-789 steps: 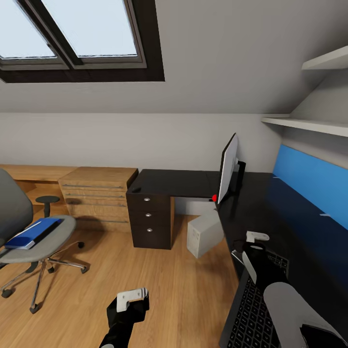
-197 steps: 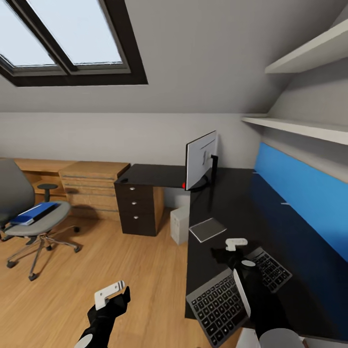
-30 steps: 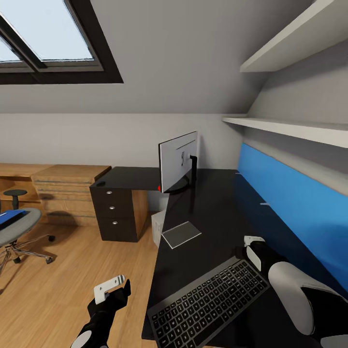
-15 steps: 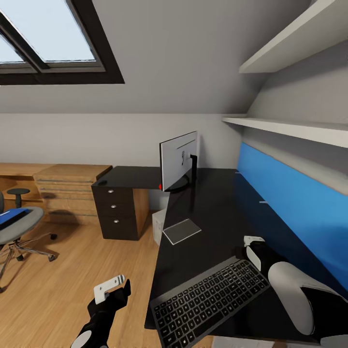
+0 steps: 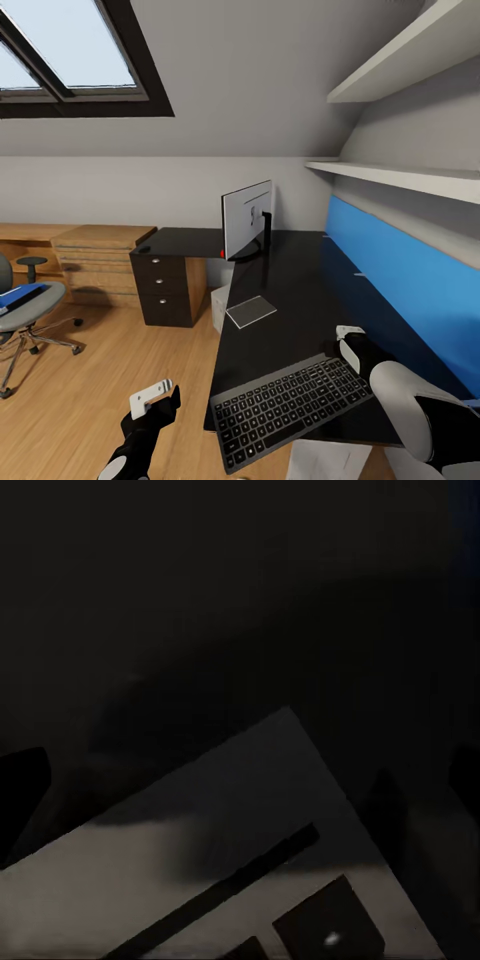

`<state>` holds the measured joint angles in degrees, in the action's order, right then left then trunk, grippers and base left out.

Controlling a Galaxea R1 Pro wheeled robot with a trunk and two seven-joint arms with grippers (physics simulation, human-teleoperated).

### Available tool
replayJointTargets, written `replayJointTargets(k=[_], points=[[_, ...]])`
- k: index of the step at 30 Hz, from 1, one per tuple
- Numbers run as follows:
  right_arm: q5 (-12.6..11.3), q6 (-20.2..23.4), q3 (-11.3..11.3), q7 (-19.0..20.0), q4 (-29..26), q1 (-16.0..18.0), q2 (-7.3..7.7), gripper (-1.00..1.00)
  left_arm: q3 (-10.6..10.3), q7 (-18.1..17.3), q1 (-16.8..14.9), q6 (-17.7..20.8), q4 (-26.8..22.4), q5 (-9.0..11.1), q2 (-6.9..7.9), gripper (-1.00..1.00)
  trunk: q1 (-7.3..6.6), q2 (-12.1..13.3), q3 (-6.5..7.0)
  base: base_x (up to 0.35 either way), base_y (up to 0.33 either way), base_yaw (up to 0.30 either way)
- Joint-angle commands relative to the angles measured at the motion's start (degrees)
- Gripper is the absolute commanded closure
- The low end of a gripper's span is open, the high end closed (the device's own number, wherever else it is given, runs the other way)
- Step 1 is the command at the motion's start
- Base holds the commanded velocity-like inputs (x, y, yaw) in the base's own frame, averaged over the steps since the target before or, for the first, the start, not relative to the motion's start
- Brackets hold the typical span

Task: In the bedroom, organize the workspace by keeping the computer under the desk, ensuring the monitor is on the desk, placing the keyboard on the desk next to the monitor, placing the mouse on the desk next to the keyboard, moving the folder from the swivel chair onto the desk next to the mouse, stacking the notebook on top of the folder with the pen on top of the notebook, and positioning the swivel chair next to the desk.

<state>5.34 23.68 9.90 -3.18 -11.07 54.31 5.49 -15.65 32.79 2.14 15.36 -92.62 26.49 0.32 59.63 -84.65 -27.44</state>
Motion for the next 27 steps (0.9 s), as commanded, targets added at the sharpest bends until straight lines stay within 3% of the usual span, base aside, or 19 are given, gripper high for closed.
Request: replayJointTargets(k=[1,23,27], points=[[0.5,0.3,0.5,0.0,-0.1,0.0,-0.04,-1.00,-0.1,0.4,0.0,0.2,-0.1,0.3,0.03,-1.00,-0.03,0.0,-0.05,-0.150,0.000,0.000],[0.5,-0.3,0.5,0.1,-0.3,0.0,-0.04,-1.00,-0.4,0.4,0.0,0.3,0.2,0.4,0.03,-1.00,-0.03,0.0,-0.05,-0.062,0.000,0.000],[0.5,-5.5,0.5,0.2,-0.4,0.0,-0.09,-1.00,-0.5,0.4,0.0,0.4,0.3,0.4,-0.03,-1.00,-0.03,0.0,-0.05,-0.001,0.000,0.000]])
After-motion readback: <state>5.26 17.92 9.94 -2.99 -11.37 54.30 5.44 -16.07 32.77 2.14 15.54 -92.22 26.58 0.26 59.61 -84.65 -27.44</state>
